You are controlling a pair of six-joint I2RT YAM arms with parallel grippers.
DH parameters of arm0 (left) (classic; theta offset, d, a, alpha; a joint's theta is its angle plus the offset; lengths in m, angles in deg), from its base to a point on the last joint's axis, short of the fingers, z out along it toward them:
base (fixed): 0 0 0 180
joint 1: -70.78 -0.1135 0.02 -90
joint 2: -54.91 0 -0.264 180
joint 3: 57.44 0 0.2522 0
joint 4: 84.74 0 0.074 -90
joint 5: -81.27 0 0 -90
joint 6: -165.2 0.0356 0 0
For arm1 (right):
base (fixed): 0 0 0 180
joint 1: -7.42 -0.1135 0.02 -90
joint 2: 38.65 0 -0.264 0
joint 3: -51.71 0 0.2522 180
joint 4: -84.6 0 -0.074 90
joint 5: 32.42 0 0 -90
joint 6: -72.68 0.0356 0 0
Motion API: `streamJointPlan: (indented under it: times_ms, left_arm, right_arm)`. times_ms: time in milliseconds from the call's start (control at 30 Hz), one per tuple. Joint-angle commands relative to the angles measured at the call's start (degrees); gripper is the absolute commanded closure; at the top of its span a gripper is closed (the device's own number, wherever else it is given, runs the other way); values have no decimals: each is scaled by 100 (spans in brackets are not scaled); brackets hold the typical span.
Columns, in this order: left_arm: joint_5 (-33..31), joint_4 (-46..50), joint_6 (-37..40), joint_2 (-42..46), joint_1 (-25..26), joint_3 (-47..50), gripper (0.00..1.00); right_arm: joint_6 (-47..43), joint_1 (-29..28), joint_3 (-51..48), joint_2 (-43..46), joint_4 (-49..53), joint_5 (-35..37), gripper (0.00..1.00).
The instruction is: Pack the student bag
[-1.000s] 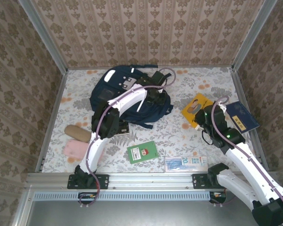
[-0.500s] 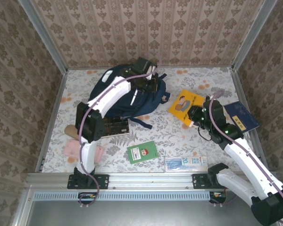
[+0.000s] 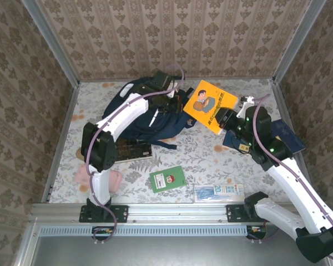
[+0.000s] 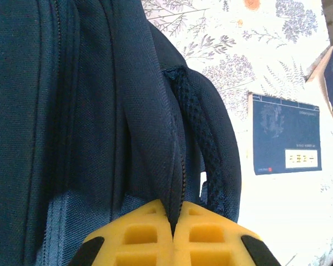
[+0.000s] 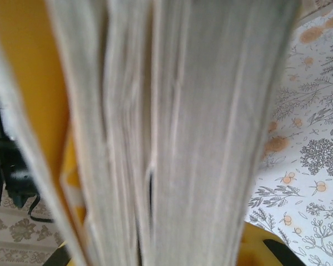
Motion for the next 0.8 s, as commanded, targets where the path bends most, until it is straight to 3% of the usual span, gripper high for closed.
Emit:
streamJointPlan:
  times_ms: [0,267,533,767]
  left_arm:
    - [332,-532,-233,127,80,-37,100]
    - [428,-733,-383,270,159,291,100]
    - [378,-726,-313,347,122,336,100]
    - [403,-665,-221,282,126,357,100]
  right_arm:
    - [98,-30,262,-309,-298,383,100]
    - [135,-167,236,-1127,-471,683,100]
    - [-822,-950,536,-1683,702,2039,100]
    - [-569,-1016,-70,-1811,599,2149,100]
